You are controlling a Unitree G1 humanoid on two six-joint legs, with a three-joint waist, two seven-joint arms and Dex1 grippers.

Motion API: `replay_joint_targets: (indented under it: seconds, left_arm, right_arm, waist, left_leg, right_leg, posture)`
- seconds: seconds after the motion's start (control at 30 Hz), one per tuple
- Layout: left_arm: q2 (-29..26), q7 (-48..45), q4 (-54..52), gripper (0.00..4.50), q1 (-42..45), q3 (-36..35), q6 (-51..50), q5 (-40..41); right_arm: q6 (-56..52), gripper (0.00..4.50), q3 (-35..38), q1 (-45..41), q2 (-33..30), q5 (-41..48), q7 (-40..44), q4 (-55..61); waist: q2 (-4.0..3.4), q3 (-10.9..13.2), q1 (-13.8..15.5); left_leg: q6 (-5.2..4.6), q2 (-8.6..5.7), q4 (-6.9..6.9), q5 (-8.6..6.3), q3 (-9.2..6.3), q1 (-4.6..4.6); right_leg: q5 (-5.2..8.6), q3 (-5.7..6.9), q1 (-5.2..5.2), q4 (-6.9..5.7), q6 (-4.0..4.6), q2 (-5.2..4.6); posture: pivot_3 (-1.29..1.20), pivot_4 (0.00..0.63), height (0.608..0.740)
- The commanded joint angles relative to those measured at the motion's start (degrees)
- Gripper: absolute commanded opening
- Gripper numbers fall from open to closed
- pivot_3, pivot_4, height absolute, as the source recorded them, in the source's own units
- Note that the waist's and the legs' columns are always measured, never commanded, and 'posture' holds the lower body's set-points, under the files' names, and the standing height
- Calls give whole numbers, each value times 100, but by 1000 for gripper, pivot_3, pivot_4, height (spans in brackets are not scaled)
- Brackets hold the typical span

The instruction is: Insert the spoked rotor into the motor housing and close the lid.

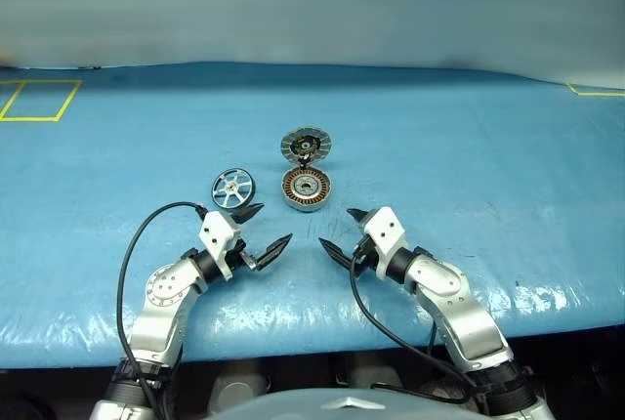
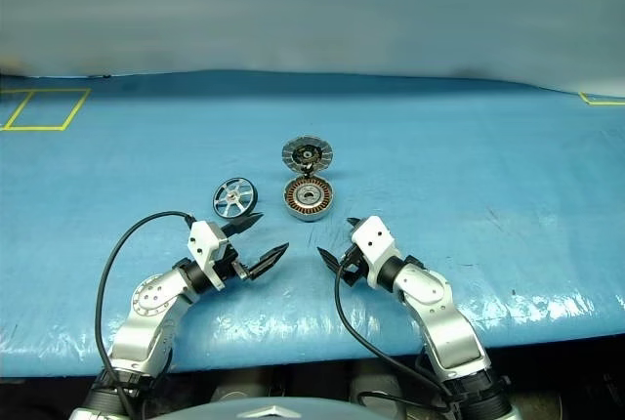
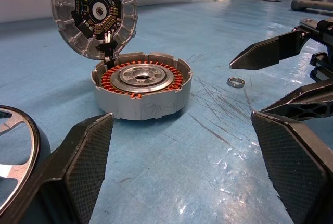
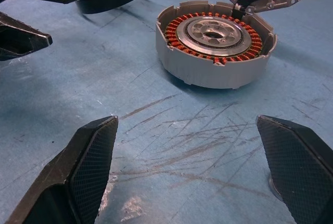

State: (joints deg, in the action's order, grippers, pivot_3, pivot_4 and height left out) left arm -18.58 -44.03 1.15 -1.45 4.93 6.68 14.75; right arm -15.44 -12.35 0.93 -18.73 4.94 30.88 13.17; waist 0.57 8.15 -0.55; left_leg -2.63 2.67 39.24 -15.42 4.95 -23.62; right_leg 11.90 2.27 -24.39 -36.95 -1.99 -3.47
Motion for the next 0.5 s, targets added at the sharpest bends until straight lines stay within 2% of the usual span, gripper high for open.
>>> replay_joint_targets:
  seconds: [0.03, 0.5]
  left_arm:
    - [-19, -46, -48, 4500, 51, -55, 108, 54]
    - [-21, -56, -58, 4500, 46, -66, 100, 51]
  right_arm:
    - [58, 4471, 109, -70, -3, 78, -4, 149]
    - [54, 4471, 102, -76, -3, 84, 8, 153]
  waist:
    - [0, 0, 0]
    - [0, 0, 0]
  left_leg:
    - [0, 0, 0, 0, 0, 0]
    - [0, 0, 0, 0, 0, 0]
  right_leg:
    - [0, 0, 0, 0, 0, 0]
    - [0, 0, 0, 0, 0, 0]
  posture:
    - [0, 150, 740]
    - [0, 150, 740]
